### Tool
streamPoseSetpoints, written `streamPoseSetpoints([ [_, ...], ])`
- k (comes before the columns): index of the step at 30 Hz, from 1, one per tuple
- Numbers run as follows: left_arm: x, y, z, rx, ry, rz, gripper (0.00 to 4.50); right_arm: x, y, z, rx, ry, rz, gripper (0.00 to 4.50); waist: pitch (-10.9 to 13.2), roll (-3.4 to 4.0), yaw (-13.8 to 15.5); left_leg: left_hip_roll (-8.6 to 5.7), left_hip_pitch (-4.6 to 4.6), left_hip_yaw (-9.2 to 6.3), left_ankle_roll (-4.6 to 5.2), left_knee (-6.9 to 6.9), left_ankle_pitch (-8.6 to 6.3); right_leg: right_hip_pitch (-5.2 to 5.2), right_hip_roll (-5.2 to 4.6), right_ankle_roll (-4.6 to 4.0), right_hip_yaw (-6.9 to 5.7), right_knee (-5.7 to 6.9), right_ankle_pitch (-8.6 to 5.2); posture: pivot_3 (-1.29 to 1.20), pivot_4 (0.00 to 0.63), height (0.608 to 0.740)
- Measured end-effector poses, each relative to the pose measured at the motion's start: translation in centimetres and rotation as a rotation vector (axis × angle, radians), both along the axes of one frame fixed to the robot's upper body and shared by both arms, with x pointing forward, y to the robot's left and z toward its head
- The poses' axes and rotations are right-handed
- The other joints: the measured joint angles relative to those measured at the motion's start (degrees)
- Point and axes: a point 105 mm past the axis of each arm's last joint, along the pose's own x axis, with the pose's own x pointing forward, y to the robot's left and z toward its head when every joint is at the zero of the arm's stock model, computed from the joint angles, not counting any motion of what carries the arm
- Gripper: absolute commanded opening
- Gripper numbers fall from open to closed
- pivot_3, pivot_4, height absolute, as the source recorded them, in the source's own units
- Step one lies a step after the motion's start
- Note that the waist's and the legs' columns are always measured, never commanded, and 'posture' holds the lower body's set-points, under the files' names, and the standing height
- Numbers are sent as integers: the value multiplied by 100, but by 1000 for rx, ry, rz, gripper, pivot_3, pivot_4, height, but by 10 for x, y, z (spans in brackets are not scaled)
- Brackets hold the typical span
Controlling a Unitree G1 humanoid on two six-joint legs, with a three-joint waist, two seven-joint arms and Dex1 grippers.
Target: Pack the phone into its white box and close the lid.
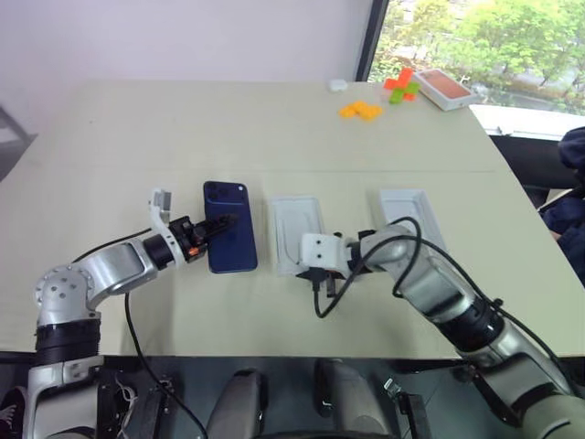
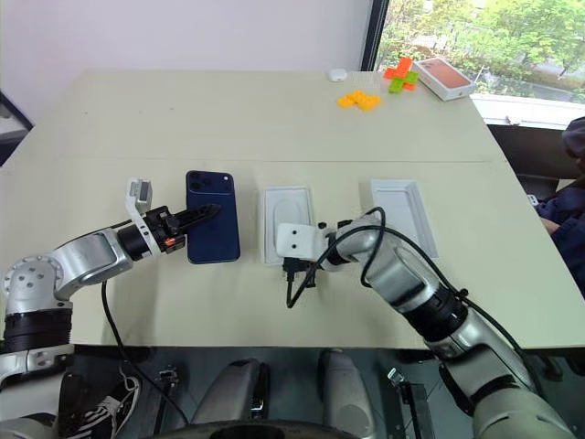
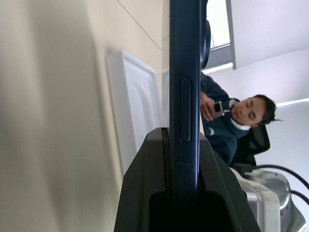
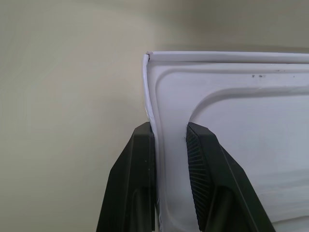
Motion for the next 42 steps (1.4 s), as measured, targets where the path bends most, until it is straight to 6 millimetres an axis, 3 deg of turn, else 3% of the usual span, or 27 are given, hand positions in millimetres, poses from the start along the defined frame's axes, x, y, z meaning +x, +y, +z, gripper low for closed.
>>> streamPoseSetpoints([
  [4, 0, 1, 0, 5, 0, 1, 0, -16, -8, 1, 37, 73, -81, 439, 0, 0, 43, -1, 2, 1, 5, -1, -4, 1, -9, 1, -6, 0, -1, 0, 150, 740],
  [12, 0, 0, 0, -3, -8, -10, 0, -18, -5, 7, 94, 130, -168, 439, -1, -1, 82, -1, 3, -3, -1, 1, 0, 7, -8, -7, -13, -6, -8, 0, 150, 740],
  [13, 0, 0, 0, -4, -7, -10, 0, -18, -5, 7, 95, 133, -169, 1472, -1, -1, 80, -1, 3, -3, 0, 1, -1, 7, -7, -5, -13, -6, -9, 0, 150, 740],
  [18, 2, -1, 4, -1, -18, -16, 0, -25, -5, -4, 81, 198, -150, 3885, 3, 0, 68, -2, -2, -2, 1, 0, -1, 2, -8, -4, -13, -6, -10, 0, 150, 740],
  [24, 2, -2, 3, -3, -16, -18, 0, -21, -6, 5, 140, 238, -132, 3885, 9, -1, 66, -1, -1, -2, 0, 1, 0, 2, -6, -4, -13, -4, -10, 0, 150, 740],
  [31, -2, -37, 1, -92, 30, -103, 0, 3, -25, 74, 447, 69, -96, 3885, 20, -9, 94, -5, -8, -7, 12, 0, -7, 4, -14, 1, -14, -7, -8, 0, 150, 740],
  [34, -2, -52, -2, -95, 58, -131, 0, 2, -49, 69, 467, 82, -115, 3885, 23, -9, 86, -13, -11, -5, 23, 0, -13, 3, -22, 1, -13, -10, -8, 0, 150, 740],
  [36, 3, -62, 2, -94, 53, -148, 0, 3, -64, 63, 464, 94, -136, 4447, 25, -7, 84, -15, -13, -3, 23, 0, -13, -1, -23, 1, -12, -10, -8, 0, 150, 740],
  [39, 12, -77, 10, -79, 44, -176, 0, 2, -78, 63, 450, 57, -125, 4476, 28, -3, 86, -16, -9, -2, 21, 0, -12, 3, -19, 1, -13, -9, -9, 0, 150, 740],
  [42, 13, -90, 0, -22, 84, -224, 0, -3, -92, 54, 401, 58, -130, 4476, 28, -3, 59, -15, -2, 2, 21, 0, -12, 8, -16, 3, -10, -7, -11, 0, 150, 740],
])
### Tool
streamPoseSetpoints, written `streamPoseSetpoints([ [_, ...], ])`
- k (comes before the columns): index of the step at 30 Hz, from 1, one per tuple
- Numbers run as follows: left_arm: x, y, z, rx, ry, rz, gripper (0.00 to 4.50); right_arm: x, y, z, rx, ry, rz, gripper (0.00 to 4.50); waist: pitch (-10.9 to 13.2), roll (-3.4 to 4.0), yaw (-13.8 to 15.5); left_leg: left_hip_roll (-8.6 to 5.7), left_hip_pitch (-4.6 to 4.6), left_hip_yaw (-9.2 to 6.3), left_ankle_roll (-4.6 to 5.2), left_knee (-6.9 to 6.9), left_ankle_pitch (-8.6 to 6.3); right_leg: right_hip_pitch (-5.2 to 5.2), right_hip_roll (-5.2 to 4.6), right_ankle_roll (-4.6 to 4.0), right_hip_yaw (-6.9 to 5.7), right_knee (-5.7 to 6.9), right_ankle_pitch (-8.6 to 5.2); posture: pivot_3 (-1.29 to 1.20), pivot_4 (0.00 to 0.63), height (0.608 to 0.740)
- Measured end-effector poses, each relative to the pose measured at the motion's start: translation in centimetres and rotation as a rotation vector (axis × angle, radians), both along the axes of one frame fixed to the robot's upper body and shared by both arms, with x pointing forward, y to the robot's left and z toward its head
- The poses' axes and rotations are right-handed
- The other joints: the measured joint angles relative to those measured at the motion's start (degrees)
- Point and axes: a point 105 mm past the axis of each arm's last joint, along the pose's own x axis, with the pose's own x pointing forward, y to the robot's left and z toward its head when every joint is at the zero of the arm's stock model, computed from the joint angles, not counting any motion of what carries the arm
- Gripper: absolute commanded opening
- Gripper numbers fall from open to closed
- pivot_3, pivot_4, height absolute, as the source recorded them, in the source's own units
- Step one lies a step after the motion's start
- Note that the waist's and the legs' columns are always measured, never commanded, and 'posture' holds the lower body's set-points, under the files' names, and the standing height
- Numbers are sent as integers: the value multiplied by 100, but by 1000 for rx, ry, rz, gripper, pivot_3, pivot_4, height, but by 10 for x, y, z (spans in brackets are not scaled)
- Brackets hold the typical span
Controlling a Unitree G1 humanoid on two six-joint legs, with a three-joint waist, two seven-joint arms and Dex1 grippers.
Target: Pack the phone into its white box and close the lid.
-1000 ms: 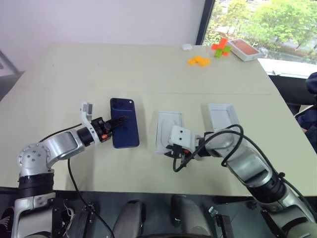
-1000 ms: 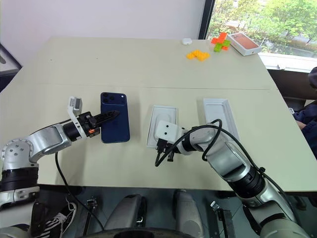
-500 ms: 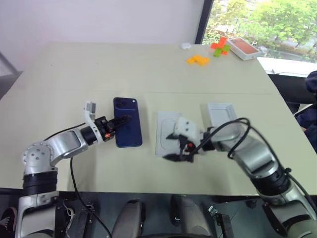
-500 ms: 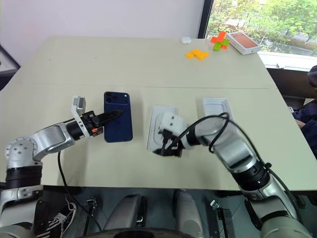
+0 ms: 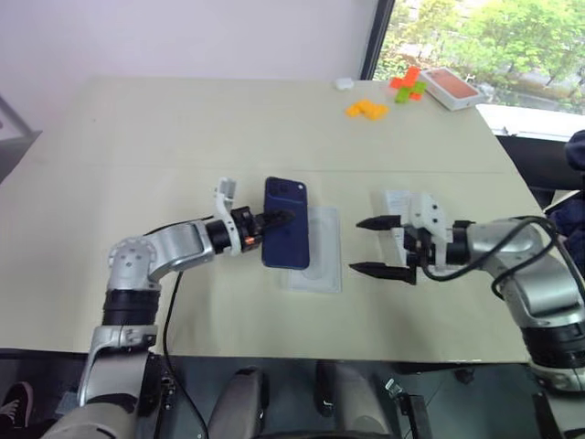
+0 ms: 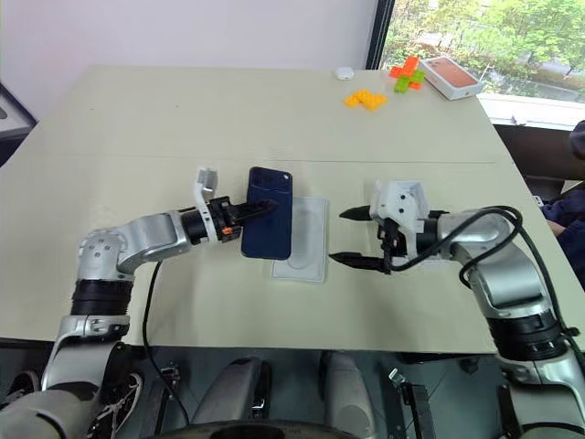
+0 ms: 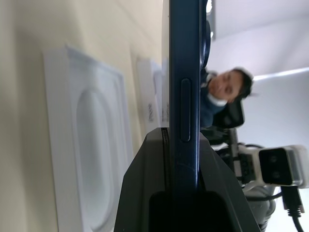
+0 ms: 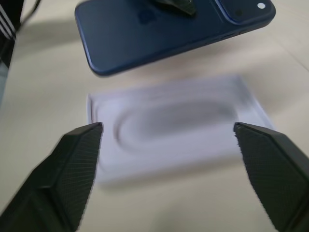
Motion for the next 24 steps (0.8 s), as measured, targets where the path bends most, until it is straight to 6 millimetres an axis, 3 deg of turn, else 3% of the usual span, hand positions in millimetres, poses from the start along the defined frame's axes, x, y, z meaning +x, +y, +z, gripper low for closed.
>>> streamPoseSetpoints([
  [5, -3, -18, -25, 94, 66, -77, 0, -2, -3, -3, 1, 13, -11, 4476, 5, 3, -11, 1, 0, -1, -10, 1, 6, -2, 3, 1, 2, 4, 0, 0, 150, 740],
  [12, 6, -29, -21, 122, 35, -76, 0, -6, -8, -8, -10, 20, -39, 4476, 5, 3, 26, 1, -1, -2, -14, 3, 9, 0, 1, 1, 2, 2, -1, 0, 150, 740],
  [24, 10, -40, -37, 133, 91, -45, 0, -4, -9, -10, -7, 7, -78, 4476, 6, 2, 27, 0, -2, -3, -15, 5, 9, -1, 0, 6, 2, 3, -2, 0, 150, 740],
])
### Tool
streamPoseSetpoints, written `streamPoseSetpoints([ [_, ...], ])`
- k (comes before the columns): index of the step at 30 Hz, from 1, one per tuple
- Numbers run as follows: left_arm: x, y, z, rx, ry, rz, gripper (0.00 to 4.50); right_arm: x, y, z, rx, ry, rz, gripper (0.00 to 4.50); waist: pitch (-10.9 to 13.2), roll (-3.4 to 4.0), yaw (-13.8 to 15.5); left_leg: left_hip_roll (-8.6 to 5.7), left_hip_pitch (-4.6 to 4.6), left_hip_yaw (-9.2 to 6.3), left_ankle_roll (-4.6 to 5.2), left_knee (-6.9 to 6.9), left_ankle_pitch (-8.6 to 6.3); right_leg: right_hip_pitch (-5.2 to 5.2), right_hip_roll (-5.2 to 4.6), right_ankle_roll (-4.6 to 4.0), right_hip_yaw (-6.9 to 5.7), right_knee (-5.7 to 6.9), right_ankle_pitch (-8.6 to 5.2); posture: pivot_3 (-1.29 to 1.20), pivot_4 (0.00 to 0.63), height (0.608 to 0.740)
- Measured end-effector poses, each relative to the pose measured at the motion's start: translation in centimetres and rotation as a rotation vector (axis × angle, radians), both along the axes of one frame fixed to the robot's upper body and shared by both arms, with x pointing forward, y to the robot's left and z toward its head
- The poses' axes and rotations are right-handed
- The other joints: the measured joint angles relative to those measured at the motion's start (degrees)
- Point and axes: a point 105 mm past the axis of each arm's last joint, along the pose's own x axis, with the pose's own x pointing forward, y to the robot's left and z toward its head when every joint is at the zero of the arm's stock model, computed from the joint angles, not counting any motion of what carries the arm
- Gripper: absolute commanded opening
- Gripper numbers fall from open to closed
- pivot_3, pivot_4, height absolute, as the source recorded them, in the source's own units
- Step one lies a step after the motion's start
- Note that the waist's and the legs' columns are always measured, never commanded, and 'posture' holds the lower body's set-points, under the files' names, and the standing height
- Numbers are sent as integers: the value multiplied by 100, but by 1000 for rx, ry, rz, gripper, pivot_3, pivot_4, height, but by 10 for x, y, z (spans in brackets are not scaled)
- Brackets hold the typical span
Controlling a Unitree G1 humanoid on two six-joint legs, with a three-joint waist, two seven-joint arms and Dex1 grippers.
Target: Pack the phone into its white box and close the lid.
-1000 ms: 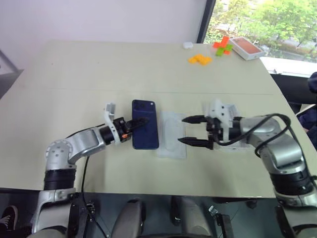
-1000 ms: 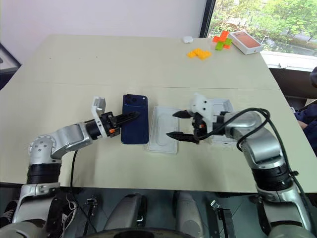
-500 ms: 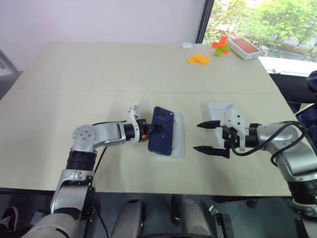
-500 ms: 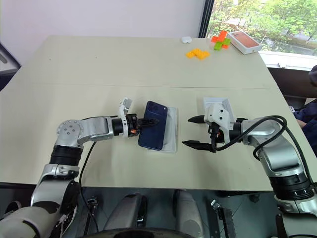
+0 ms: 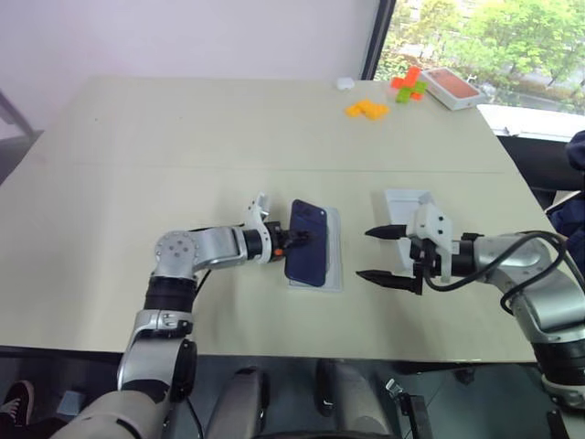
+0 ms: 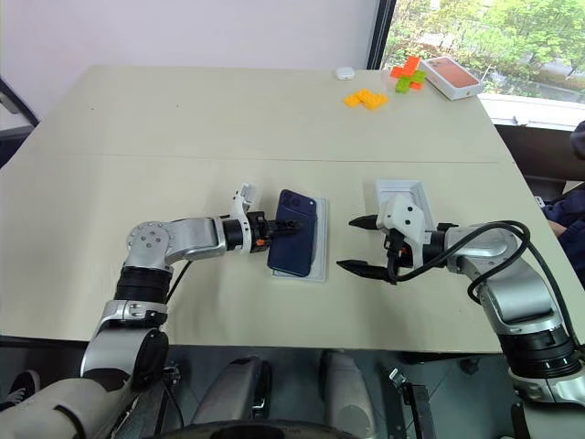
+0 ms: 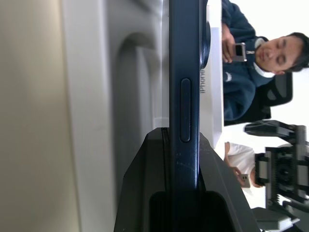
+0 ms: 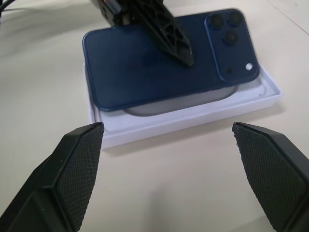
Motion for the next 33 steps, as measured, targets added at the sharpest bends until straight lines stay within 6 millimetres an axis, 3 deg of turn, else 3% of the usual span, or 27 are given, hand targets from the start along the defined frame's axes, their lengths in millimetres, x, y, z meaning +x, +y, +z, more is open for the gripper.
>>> streamPoseSetpoints([
  [3, 0, -4, -1, -1, 6, 5, 0, 1, 0, 2, 1, -7, 0, 4476, 1, -1, 0, 0, 0, 0, 0, 0, 0, 0, 0, 3, 0, 0, 1, 0, 150, 740],
  [7, 2, -6, -2, -8, 14, 27, 1725, 2, 0, 2, 1, -8, -5, 4500, 1, -1, -1, 0, 0, 0, 0, 0, 0, 0, 0, 4, 0, 0, 2, 0, 150, 740],
  [12, 1, -11, 13, -13, -33, 5, 4115, 4, -1, 2, 1, -8, -12, 4500, 1, -1, -10, 0, 7, 0, -3, 2, 2, 7, 2, 3, 0, 3, 2, 0, 150, 740],
  [20, -11, 3, 20, 55, -66, -25, 4115, 9, 0, 7, 16, -9, -26, 4500, 0, -1, -18, 6, 10, -3, -8, 2, 4, 5, 7, 17, 1, 9, 10, 0, 150, 740],
  [26, -22, 24, 19, 67, -70, -13, 4115, 8, 3, 7, 34, 10, -24, 4500, 0, 0, -4, 5, 10, -4, -9, 2, 5, 5, 3, 13, 1, 10, 9, 0, 150, 740],
  [30, -20, 36, 22, 102, -83, 6, 4115, 7, 6, 4, 38, 22, -14, 4500, 0, 0, -9, 4, 13, -4, -17, 3, 9, 7, 6, -3, 0, 12, 1, 0, 150, 740],
  [33, -5, 55, 26, 142, -91, 72, 4115, 8, 8, 4, 37, 22, -8, 4500, 0, 0, -17, 5, 12, -3, -18, 2, 10, 4, 13, -3, 0, 13, 1, 0, 150, 740],
])
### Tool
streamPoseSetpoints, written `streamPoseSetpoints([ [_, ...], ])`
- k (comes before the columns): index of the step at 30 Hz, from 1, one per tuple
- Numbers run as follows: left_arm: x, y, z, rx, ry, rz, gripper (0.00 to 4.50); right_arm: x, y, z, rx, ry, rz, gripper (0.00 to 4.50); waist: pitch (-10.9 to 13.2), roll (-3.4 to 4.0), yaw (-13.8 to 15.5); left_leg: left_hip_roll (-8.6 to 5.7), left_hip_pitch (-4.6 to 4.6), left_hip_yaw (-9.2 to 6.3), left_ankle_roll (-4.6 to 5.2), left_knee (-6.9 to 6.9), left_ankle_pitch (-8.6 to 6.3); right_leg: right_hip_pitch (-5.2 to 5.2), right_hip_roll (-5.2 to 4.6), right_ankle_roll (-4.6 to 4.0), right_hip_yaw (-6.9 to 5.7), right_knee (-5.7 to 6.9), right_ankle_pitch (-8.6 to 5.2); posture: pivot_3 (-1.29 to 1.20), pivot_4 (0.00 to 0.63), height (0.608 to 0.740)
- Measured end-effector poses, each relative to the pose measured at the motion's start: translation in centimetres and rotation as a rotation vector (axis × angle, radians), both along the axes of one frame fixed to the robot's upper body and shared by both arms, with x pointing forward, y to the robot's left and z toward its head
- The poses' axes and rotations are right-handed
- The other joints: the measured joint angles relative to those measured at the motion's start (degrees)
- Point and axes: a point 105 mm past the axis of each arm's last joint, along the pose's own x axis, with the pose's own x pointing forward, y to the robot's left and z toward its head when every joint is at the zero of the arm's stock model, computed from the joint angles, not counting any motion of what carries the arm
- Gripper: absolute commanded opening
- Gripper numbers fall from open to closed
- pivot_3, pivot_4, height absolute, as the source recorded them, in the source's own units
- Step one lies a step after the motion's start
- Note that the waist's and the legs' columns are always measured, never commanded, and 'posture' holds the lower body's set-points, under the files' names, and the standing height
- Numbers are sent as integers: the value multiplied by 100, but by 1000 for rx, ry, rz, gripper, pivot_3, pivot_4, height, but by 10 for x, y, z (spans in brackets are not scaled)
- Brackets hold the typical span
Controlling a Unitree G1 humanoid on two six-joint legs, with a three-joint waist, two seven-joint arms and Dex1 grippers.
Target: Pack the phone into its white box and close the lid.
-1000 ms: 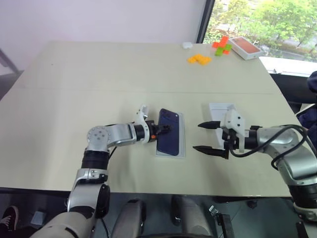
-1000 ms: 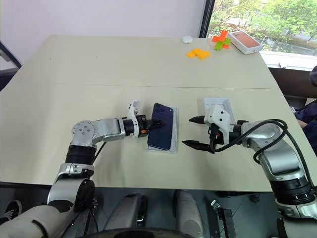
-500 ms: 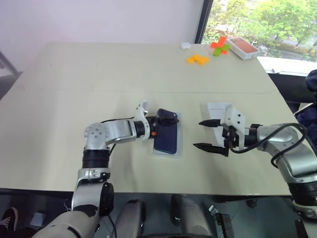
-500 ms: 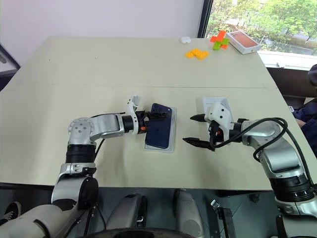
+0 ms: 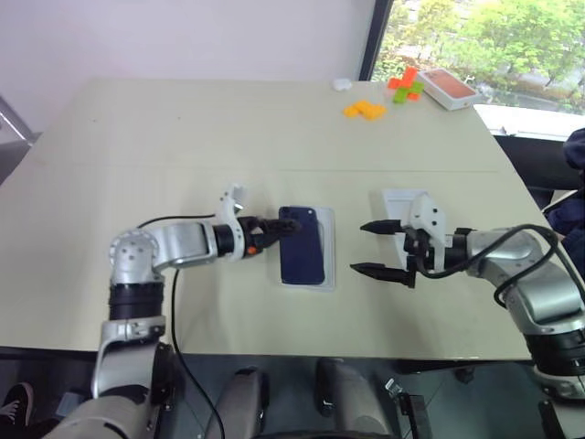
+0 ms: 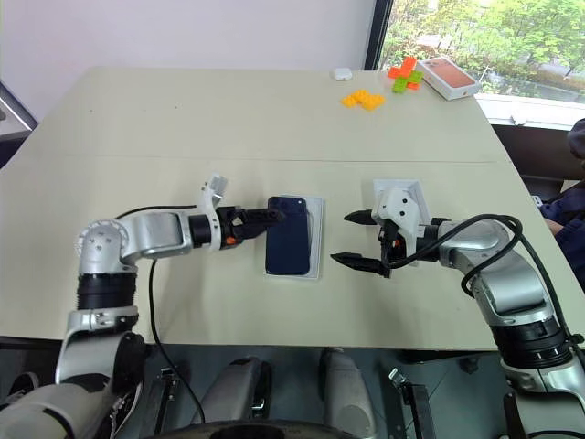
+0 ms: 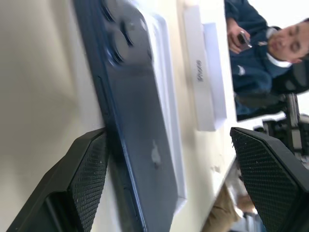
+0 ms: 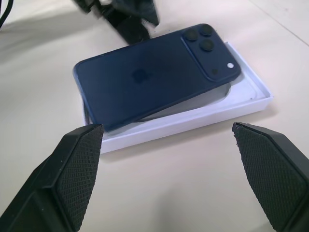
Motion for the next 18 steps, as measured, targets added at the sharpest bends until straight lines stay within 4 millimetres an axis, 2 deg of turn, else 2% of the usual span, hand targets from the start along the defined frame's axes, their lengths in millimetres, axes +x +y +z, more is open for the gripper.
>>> streamPoseSetpoints([
  [2, 7, 11, 8, 6, -27, 19, 4115, 1, 1, 1, 0, -3, 3, 4500, 0, 0, 6, 0, -2, 0, 1, -1, 0, 0, 1, 0, 0, -1, 0, 0, 150, 740],
  [4, 7, 12, 12, -13, -43, 3, 4115, 2, 2, 3, 0, -9, 7, 4500, 0, 1, 11, -2, -3, 1, 5, -1, -3, 0, -6, 2, 0, -3, 0, 0, 150, 740],
  [11, -1, 2, -1, -29, -10, -43, 4115, 3, 4, 6, 2, -22, 11, 4500, 0, 0, 16, -9, -7, 0, 7, -1, -4, -1, -18, 3, 0, -5, 1, 0, 150, 740],
  [16, 4, 0, -6, -14, -16, -11, 4115, 4, 3, 6, -4, -32, 4, 4500, 0, 0, 16, -8, -4, 0, 4, 0, -2, 0, -14, 1, 0, -3, 0, 0, 150, 740],
  [18, 6, -8, -7, -9, -22, -16, 3601, 5, 5, 5, -2, -34, 5, 4500, 0, 0, 15, -8, -3, 0, 4, 1, -2, 2, -14, 1, 0, -3, 0, 0, 150, 740],
])
